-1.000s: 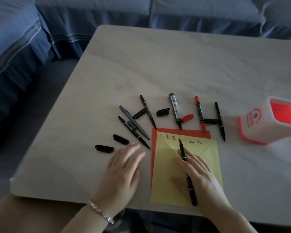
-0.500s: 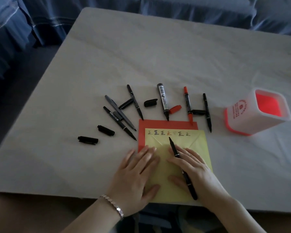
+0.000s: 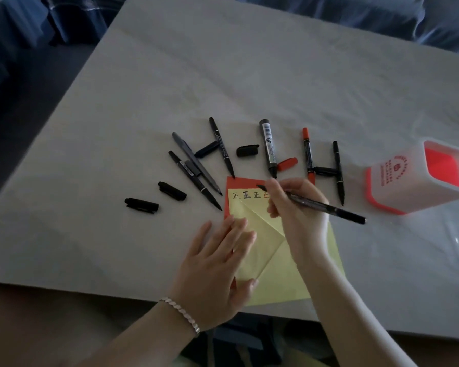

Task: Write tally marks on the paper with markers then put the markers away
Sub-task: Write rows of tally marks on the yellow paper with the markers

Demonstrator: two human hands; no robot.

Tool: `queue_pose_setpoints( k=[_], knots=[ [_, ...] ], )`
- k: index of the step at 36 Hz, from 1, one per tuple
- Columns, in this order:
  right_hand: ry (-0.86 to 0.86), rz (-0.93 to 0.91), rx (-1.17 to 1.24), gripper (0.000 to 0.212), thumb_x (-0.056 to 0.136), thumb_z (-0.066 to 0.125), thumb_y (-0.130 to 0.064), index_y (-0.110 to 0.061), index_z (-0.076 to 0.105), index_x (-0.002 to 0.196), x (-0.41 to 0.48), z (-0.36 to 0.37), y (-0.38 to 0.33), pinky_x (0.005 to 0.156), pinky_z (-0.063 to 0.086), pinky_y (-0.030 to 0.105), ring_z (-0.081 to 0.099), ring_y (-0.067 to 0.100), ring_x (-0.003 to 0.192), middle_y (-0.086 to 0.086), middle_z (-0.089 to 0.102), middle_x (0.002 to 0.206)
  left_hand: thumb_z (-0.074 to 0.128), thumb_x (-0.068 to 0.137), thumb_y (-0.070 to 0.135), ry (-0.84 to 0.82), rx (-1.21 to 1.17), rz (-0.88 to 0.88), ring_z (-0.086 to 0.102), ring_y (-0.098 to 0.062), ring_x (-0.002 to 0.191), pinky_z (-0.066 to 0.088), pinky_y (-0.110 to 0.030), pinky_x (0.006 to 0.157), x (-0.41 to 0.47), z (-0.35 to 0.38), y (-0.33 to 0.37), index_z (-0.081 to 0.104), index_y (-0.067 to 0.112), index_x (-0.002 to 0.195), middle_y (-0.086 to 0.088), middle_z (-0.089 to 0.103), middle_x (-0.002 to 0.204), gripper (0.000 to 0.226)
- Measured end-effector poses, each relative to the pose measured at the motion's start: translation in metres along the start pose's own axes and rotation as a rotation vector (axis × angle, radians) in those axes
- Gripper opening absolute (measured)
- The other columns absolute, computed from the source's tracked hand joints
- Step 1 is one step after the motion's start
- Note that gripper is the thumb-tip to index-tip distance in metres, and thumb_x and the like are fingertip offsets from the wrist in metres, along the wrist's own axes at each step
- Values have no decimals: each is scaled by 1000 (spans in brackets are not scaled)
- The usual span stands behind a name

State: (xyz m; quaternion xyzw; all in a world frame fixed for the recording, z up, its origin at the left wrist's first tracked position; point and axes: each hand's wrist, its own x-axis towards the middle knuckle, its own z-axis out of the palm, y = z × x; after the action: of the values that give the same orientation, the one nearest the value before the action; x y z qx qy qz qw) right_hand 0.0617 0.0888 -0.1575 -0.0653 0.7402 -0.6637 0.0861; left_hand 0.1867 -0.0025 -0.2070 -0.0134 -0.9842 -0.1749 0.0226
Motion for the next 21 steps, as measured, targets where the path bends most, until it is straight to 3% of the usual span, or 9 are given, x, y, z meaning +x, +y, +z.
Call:
queue_pose_setpoints(
  k=[6,9,14,21],
  knots=[
    [77,0,-123,35,74,74,-25,-17,47,53,7,25,17,38,36,18,45,9,33,-4,49,36,38,82,53,-8,3,0,23,-20,135,21,-47,104,-1,2,-1,43,17,133,-5,39,142,63],
    [110,-29,-199,38,78,68,-17,-10,43,51,9,28,26,43,39,24,50,24,42,10,51,44,37,82,54,-4,-10,-3,23,-21,135,21,-48,103,0,2,-1,42,18,134,-4,39,143,64],
    [136,-122,-280,43,77,62,-2,-17,36,46,7,29,33,41,29,9,39,4,39,-9,44,39,38,81,55,7,-26,-16,23,-20,135,18,-47,105,0,0,-1,42,19,134,-4,41,142,64],
    [107,-153,-303,36,76,64,-5,-11,44,48,8,29,34,42,29,9,41,7,42,-6,42,39,39,80,56,-17,-32,-35,20,-19,136,16,-46,106,1,-1,-1,38,21,136,-7,38,143,66]
  ],
)
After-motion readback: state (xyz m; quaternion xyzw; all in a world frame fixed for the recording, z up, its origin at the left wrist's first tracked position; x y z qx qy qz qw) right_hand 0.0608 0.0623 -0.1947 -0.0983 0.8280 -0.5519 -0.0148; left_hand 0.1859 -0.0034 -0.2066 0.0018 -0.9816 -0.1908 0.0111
